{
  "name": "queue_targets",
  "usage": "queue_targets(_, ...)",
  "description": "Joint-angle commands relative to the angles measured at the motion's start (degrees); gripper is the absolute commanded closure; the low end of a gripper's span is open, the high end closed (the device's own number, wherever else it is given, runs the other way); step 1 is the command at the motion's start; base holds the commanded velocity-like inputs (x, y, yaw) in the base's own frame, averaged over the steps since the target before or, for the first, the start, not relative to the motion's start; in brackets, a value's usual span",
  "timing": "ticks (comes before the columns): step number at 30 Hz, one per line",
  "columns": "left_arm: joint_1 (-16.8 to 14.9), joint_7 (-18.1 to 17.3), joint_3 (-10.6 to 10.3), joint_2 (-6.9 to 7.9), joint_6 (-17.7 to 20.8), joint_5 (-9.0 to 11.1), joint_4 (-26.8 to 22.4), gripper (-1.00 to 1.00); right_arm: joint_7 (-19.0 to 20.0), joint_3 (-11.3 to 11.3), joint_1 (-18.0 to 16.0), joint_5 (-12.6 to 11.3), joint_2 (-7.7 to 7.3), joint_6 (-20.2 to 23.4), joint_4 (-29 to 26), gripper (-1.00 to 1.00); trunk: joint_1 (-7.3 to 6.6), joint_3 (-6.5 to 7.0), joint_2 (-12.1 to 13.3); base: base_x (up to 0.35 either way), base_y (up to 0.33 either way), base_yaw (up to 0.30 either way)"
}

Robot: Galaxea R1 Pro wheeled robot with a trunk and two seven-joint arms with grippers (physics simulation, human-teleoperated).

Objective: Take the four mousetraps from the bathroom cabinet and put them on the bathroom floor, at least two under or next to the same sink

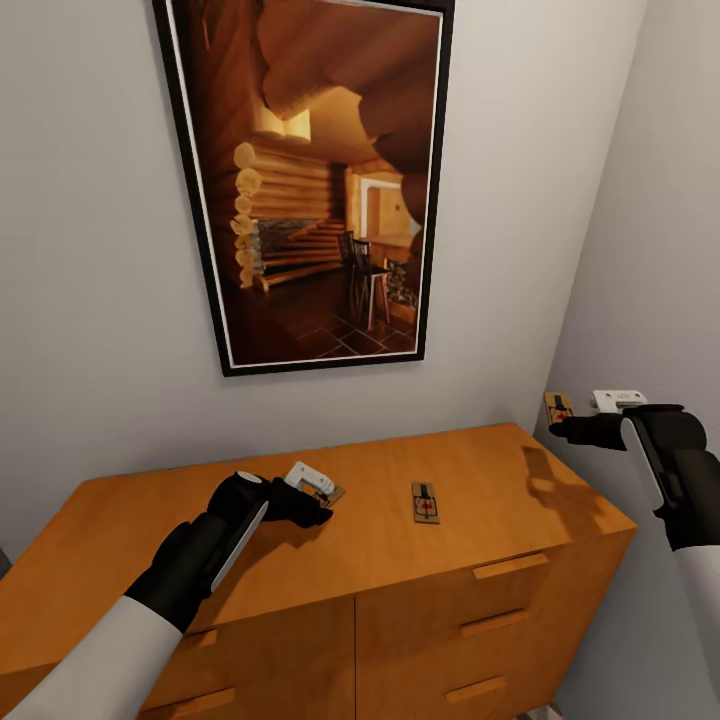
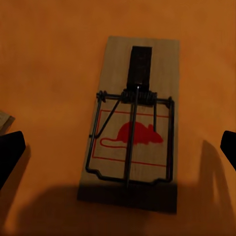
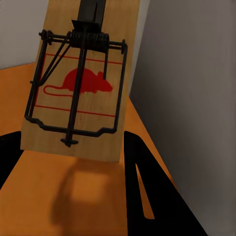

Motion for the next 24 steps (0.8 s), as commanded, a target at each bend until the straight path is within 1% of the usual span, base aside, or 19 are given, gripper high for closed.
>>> queue_targets(1, -0.1, -0.2, -0.1, 0.02, 0.2, -0.1, 0.0, -1.0, -0.2, -0.1, 0.0, -0.6, -0.01, 0.3, 0.0, 1.0, 0.0, -0.07, 0.0, 0.0, 0.0, 0.0)
queue_targets(11, -0.1, 0.0, 0.1, -0.05, 0.2, -0.1, 1.4, -1.0, -0.2, -0.1, 0.0, -0.6, -0.01, 0.3, 0.0, 1.0, 0.0, -0.07, 0.0, 0.0, 0.0, 0.0)
queue_targets(24, -0.1, 0.1, 0.1, -0.63, 0.1, -0.1, 1.8, -1.0, -0.2, -0.1, 0.0, -0.6, -0.01, 0.3, 0.0, 1.0, 0.0, -0.07, 0.0, 0.0, 0.0, 0.0)
